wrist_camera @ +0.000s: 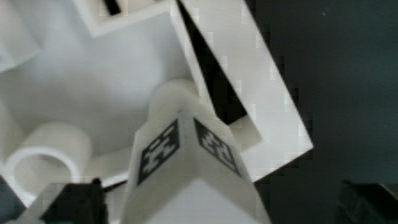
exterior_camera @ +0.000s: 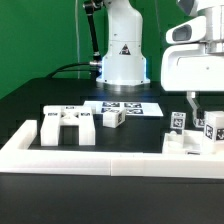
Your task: Assemble chair
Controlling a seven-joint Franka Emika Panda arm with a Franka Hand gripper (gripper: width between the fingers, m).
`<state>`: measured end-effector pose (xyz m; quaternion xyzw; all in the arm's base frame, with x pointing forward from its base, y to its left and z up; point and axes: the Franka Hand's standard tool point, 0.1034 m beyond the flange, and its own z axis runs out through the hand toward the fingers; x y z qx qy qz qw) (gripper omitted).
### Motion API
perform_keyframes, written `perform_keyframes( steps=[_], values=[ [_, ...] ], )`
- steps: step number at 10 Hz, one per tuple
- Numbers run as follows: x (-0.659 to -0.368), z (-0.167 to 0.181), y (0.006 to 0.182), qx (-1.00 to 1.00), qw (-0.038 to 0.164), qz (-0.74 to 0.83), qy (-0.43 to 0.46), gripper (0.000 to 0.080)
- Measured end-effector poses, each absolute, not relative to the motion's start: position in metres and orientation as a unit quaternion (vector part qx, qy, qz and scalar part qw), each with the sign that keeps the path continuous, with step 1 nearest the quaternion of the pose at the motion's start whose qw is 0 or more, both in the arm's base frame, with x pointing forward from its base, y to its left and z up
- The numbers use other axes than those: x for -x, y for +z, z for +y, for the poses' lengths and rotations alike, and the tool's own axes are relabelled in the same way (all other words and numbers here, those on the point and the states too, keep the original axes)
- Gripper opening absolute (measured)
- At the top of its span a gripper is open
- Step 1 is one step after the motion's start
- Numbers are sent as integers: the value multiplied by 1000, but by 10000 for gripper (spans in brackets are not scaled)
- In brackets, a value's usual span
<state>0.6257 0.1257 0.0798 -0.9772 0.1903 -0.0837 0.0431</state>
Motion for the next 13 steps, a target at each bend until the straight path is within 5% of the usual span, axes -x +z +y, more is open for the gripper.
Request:
perform_keyframes(
  steps=[9,11,13],
  values=[
    [-629,112,80,994,9,-60,-92,621],
    [-629,112,80,994,9,-60,-92,285],
    [-629,112,80,994,10,-54,-92,287]
  ],
)
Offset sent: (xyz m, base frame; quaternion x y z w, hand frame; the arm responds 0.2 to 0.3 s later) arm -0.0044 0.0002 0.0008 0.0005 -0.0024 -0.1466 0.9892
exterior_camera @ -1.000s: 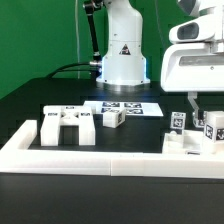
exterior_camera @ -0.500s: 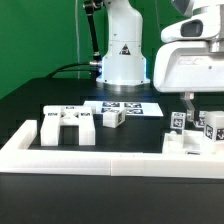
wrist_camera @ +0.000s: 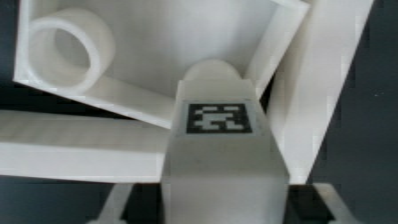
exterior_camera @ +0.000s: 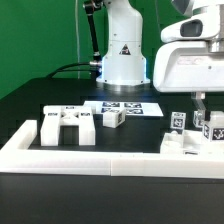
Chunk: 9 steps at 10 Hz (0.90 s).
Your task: Assemble chair
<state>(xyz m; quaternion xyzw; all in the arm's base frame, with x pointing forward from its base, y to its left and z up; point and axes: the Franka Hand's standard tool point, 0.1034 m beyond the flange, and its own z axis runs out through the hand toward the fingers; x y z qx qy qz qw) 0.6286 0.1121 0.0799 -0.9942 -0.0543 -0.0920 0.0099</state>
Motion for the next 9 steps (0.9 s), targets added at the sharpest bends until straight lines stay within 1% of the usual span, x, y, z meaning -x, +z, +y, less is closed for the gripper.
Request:
perform_keyframes(
  steps=[1,2,5,7,9],
  values=[
    [-629,112,80,995,13,-40,-92,287],
    [-629,111,81,995,19,16,-92,287],
    [-630,111,81,983,31,159,-89,287],
    [-631,103,82,966,32,240,-88,291],
    [-630,93,81,949,28,303,-85,292]
  ],
)
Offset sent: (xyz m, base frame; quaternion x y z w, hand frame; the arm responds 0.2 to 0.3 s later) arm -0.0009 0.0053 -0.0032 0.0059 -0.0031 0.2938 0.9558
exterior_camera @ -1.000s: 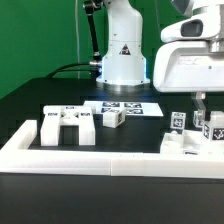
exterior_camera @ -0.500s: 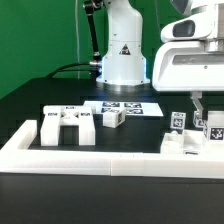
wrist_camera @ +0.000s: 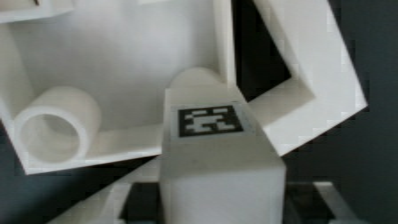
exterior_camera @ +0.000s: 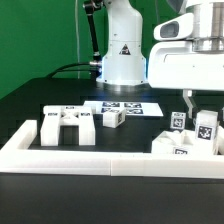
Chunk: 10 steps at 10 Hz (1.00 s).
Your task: Assemble chair
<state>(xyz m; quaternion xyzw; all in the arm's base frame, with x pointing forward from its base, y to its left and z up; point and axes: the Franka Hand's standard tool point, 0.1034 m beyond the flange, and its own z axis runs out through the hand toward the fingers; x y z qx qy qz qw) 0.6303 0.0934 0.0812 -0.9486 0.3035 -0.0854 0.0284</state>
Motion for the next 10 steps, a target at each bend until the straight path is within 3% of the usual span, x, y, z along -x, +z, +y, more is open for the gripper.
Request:
perform_keyframes(
  steps=[2,3,4,6,10],
  values=[
    [-630,84,81,931,23,353,-86,294],
    [-630,84,81,929,24,358,-86,371],
    [-630,86,81,931,24,355,-86,371],
    [-625,95,89,936,27,341,-87,621],
    [-601,71,121,955,28,280,-90,648]
  ],
)
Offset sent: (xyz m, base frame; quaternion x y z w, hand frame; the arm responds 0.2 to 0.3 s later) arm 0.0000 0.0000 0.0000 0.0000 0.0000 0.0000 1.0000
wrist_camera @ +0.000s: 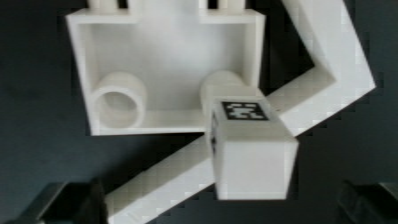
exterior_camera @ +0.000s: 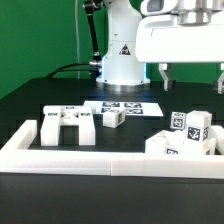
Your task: Assemble chair
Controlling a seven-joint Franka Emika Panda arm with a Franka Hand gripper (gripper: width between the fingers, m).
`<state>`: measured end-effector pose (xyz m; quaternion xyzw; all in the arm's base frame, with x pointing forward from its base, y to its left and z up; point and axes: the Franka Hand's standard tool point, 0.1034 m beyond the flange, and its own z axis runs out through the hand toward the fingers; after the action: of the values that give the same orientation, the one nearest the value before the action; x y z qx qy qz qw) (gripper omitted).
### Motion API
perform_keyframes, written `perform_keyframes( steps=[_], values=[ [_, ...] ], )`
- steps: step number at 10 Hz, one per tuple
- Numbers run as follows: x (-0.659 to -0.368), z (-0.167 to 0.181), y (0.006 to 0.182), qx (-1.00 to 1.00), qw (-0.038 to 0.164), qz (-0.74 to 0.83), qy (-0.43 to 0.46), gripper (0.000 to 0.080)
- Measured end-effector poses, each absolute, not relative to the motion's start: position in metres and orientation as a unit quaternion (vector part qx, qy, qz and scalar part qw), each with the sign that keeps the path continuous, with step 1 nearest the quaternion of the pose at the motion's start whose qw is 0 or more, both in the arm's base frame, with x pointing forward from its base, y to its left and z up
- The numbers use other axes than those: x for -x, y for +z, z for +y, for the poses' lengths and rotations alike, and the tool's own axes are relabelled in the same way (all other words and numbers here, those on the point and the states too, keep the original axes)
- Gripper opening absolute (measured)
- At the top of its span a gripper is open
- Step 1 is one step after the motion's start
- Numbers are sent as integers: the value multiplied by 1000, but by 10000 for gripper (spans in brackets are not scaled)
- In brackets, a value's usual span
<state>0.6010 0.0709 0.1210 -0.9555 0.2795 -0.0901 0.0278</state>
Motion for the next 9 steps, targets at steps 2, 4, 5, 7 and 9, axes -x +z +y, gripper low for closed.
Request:
perform_keyframes(
  steps=[2,4,5,7,9],
  values=[
    [-597,62,124,956,26,279,-91,649],
    [-597,63,123,956,25,278,-90,649],
    [-596,61,123,961,24,258,-95,649],
    [-579,45,128,975,20,200,-99,649],
    [-574,14,135,982,16,157,-103,649]
  ],
)
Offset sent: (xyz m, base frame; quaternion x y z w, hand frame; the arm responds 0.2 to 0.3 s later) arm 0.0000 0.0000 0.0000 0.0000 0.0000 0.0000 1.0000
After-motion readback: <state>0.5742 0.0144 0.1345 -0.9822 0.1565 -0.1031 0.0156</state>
